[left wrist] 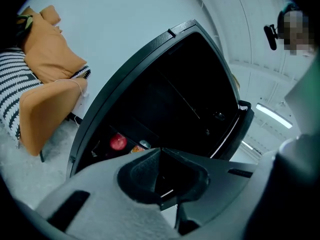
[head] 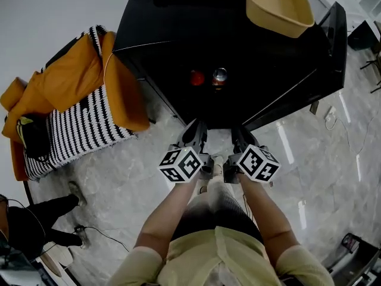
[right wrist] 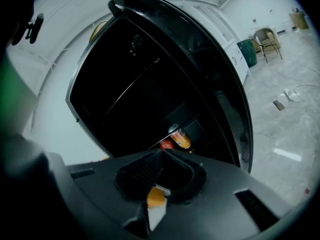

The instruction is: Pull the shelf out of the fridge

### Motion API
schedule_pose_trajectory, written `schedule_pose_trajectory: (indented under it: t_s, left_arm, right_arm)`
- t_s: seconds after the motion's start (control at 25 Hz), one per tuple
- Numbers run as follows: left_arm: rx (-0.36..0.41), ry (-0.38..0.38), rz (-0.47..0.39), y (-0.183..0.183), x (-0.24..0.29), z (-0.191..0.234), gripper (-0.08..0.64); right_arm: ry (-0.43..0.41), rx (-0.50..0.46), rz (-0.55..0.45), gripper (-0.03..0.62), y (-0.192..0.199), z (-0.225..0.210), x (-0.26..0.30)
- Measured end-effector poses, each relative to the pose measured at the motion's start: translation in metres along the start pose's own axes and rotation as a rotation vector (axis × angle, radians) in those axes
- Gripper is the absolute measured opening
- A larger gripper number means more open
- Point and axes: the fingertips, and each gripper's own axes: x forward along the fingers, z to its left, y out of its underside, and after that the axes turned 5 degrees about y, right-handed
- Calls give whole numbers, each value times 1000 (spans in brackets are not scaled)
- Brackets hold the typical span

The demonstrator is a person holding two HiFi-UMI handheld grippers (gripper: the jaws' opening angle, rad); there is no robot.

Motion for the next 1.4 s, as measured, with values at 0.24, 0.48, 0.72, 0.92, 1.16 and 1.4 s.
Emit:
schedule_pose_trajectory:
  t_s: [0.24, 0.48, 0.72, 0.92, 1.16, 1.4]
  left_arm:
    - [-23, -18, -34, 0, 34, 19, 26]
    - [-56, -45, -35, 6, 59, 39, 26]
    - [-79, -80, -44, 2, 77, 63, 26]
    - [-101, -101, -91, 2, 87, 69, 28]
    - [-150, -136, -138, -1, 92, 83, 29]
    - [-206, -129, -231, -13, 98, 89, 149]
  right_arm:
    - [8, 16, -9, 31, -11, -14, 38]
    - [5, 34, -14, 31, -20, -19, 67]
    - [30, 67, -12, 32, -21, -26, 98]
    - [62, 84, -33, 32, -28, -40, 109]
    - [55, 115, -40, 35, -34, -46, 122]
    - [27, 160, -78, 101, -44, -41, 131]
